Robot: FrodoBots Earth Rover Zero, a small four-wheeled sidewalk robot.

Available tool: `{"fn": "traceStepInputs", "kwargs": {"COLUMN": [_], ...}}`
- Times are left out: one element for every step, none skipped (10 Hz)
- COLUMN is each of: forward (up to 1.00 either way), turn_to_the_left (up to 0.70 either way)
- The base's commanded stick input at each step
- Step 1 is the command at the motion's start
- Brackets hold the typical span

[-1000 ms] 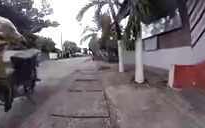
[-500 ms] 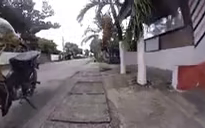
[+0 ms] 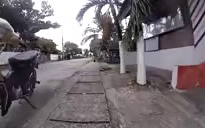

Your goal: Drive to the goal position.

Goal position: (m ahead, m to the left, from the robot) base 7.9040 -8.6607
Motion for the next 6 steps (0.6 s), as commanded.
{"fn": "traceStepInputs", "kwargs": {"forward": [0.0, 0.0, 0.0, 0.46, 0.7, 0.7], "turn_to_the_left": [0.0, 0.0, 0.0, 0.18, 0.27, 0.27]}}
